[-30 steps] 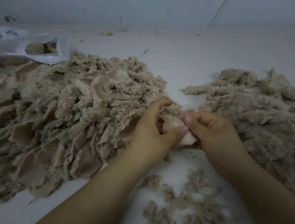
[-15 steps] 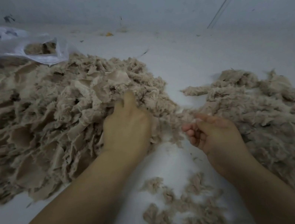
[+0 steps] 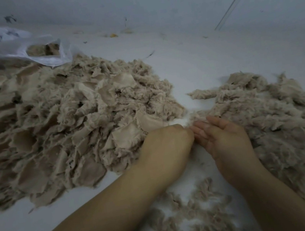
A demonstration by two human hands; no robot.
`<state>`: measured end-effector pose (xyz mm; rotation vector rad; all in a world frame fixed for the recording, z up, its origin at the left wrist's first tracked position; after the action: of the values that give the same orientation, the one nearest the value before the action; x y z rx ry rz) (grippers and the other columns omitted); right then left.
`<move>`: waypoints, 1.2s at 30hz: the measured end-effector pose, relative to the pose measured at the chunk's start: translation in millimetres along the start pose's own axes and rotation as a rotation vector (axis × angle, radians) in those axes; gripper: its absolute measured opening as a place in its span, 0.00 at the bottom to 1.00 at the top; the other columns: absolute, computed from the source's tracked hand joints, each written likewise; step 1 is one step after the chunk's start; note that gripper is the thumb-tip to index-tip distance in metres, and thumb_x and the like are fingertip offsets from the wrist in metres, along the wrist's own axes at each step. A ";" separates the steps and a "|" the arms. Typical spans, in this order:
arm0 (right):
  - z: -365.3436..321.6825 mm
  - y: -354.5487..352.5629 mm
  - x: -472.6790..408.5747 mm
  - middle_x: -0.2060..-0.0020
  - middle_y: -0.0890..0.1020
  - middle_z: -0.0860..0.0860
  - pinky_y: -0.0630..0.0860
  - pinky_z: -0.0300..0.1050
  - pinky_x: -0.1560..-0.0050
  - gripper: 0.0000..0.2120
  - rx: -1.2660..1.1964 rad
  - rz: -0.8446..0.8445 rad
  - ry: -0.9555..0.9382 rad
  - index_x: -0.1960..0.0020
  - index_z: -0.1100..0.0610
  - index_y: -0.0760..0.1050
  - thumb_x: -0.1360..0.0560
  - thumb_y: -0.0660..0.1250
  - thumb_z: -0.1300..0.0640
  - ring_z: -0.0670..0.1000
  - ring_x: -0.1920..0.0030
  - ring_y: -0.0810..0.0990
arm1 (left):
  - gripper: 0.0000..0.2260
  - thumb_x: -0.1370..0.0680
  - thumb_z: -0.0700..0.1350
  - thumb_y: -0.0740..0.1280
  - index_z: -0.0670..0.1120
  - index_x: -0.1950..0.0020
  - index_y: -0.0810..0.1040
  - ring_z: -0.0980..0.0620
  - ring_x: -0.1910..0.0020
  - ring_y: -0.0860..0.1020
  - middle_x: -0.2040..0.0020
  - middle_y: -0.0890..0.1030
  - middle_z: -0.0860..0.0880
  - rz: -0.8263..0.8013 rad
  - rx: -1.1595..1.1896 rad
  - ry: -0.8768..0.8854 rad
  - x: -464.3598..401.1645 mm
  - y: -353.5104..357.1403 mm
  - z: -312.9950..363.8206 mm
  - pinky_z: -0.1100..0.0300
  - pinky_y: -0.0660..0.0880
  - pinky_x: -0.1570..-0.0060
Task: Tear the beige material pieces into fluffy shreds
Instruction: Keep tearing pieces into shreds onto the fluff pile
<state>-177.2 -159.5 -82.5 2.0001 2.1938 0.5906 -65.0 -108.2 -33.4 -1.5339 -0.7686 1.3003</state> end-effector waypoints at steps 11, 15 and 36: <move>-11.3 13.2 10.6 0.67 0.82 0.52 0.77 0.47 0.59 0.06 0.325 -0.177 -0.105 0.54 0.57 0.82 0.23 0.69 0.65 0.50 0.65 0.79 | 0.09 0.16 0.39 0.58 0.40 0.55 0.72 0.48 0.81 0.73 0.74 0.77 0.46 0.068 1.523 -0.606 7.1 19.0 -23.4 0.64 0.65 0.83; -13.0 10.8 11.3 0.67 0.82 0.53 0.79 0.42 0.63 0.02 0.314 -0.171 -0.138 0.52 0.61 0.79 0.23 0.71 0.64 0.47 0.68 0.79 | 0.11 0.21 0.46 0.68 0.38 0.51 0.73 0.46 0.79 0.73 0.69 0.79 0.44 0.108 1.491 -0.596 8.9 17.0 -23.9 0.62 0.67 0.82; -9.8 12.2 9.5 0.76 0.76 0.50 0.71 0.36 0.71 0.15 0.436 -0.188 -0.143 0.67 0.58 0.80 0.22 0.70 0.56 0.44 0.74 0.71 | 0.15 0.20 0.42 0.66 0.33 0.62 0.76 0.50 0.83 0.67 0.78 0.73 0.44 0.266 1.187 -0.635 9.6 7.0 -51.1 0.64 0.64 0.80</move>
<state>-170.3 -151.7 -67.6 1.9006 2.5448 -0.0618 -14.2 -115.3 -44.2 -0.2549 -0.0330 1.9515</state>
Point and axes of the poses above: each hand's wrist, its own x-axis away from the middle knuckle, its own y-axis out of the palm, z = x × y, the point moved 6 cm from there along -x, towards the middle knuckle
